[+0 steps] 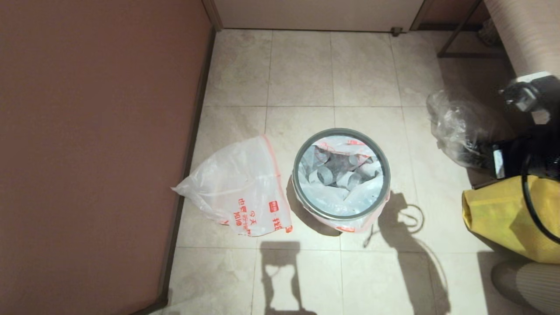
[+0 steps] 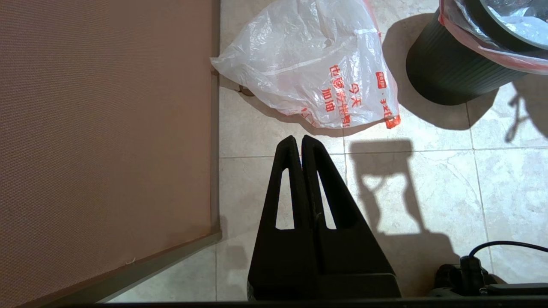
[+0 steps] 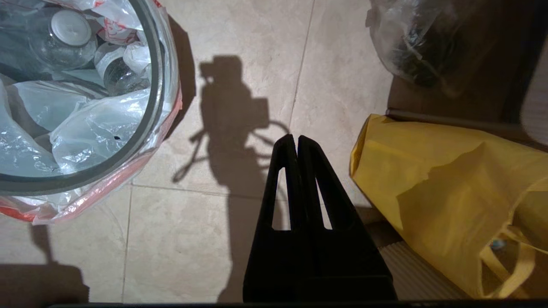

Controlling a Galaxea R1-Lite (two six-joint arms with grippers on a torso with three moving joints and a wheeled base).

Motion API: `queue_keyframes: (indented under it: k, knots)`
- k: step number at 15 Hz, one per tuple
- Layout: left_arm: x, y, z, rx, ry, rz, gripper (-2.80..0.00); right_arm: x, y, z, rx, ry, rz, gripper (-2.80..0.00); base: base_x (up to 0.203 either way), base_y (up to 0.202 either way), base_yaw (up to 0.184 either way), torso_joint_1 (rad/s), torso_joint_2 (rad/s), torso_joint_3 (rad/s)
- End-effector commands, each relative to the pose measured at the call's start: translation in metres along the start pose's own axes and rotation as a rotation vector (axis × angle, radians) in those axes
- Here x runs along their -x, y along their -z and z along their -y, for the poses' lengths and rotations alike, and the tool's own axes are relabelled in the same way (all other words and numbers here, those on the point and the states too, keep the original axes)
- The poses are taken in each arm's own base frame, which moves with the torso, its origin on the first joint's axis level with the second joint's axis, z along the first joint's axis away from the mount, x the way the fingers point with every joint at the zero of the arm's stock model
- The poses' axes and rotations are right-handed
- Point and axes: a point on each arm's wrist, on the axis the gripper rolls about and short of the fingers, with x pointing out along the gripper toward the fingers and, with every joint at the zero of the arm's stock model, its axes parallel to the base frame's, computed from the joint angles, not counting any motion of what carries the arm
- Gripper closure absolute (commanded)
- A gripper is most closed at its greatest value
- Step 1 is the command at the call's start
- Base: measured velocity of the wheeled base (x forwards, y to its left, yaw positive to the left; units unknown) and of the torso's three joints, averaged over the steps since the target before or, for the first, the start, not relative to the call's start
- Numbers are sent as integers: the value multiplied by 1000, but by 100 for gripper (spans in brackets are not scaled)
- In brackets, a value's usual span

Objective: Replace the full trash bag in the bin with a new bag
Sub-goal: Place the trash can ring on the floor

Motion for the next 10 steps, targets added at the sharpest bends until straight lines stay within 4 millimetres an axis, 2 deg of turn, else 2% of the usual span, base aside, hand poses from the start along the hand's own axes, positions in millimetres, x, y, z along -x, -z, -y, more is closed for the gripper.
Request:
queue_keyframes:
  k: [1,7,9,10]
  knots:
    - [0,0,0,0,0,-1,0,-37,10,-19,15,-19,-91,0,0,0,0,0,0,0]
    - [0,0,0,0,0,-2,0,-100,28,-45,-30,-29,-217,0,0,0,0,0,0,0]
    - [0,0,0,0,0,-1,0,-108,28,-53,-82,-54,-224,0,0,0,0,0,0,0]
    - [0,0,0,0,0,-1,0,-110,30,-56,-84,-70,-231,-280,0,0,0,0,0,0]
